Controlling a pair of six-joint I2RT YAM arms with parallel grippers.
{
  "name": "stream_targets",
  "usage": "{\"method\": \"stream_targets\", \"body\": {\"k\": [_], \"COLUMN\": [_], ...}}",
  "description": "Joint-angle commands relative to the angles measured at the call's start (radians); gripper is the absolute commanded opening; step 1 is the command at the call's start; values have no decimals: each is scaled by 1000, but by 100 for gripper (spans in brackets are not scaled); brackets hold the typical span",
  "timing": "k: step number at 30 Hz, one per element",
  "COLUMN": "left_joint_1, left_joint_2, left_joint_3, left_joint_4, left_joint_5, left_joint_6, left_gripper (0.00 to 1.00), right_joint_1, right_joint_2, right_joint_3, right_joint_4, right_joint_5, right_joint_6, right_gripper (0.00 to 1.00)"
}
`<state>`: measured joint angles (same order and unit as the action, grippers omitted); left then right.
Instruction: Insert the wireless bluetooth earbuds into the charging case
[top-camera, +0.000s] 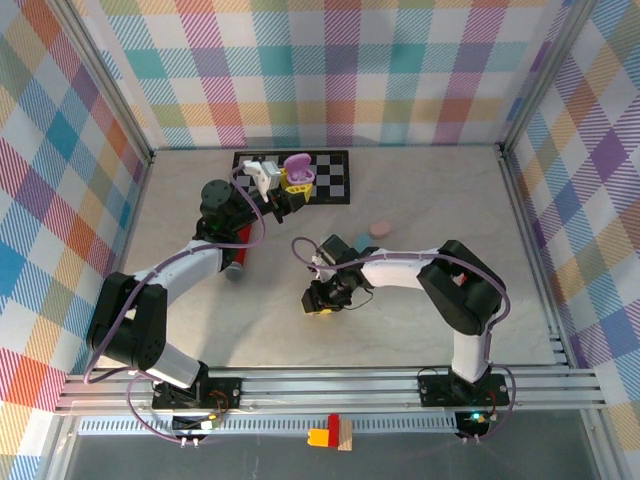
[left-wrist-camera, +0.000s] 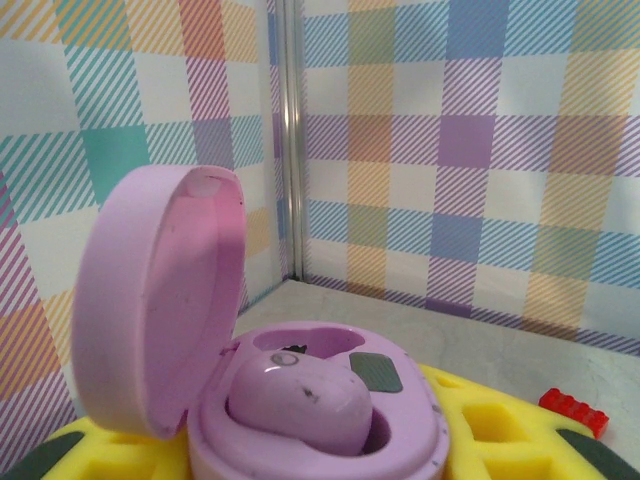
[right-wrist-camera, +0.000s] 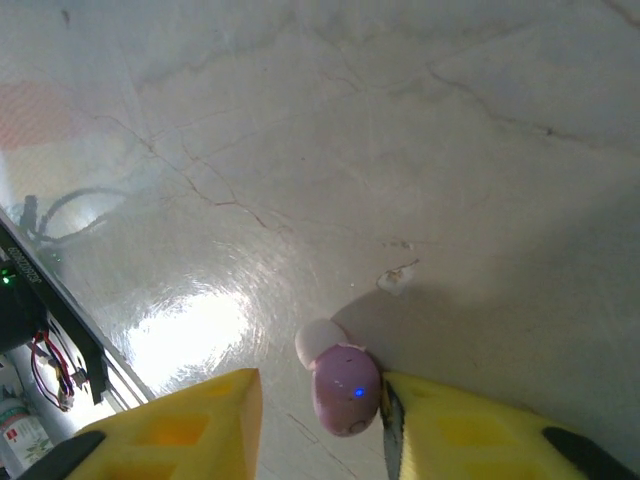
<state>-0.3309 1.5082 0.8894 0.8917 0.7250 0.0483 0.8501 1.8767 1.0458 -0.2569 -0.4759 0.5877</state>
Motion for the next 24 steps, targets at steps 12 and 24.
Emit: {"method": "stream_targets", "body": {"k": [12,24], "left_joint_1": [10,10], "left_joint_2": [-53,-63], "left_joint_3": [-3,-27], "left_joint_4": [53,69], "left_joint_5": [37,44], "left_joint_6": [-16,-34], "left_gripper": [36,36], "right_joint_1": [-11,-236], "right_joint_2": [-16,-211], "right_joint_3": [36,-143], "right_joint_4": [-90,-81], "right_joint_5": [125,234], "right_joint_6": [44,54], "right_gripper": [17,18]}}
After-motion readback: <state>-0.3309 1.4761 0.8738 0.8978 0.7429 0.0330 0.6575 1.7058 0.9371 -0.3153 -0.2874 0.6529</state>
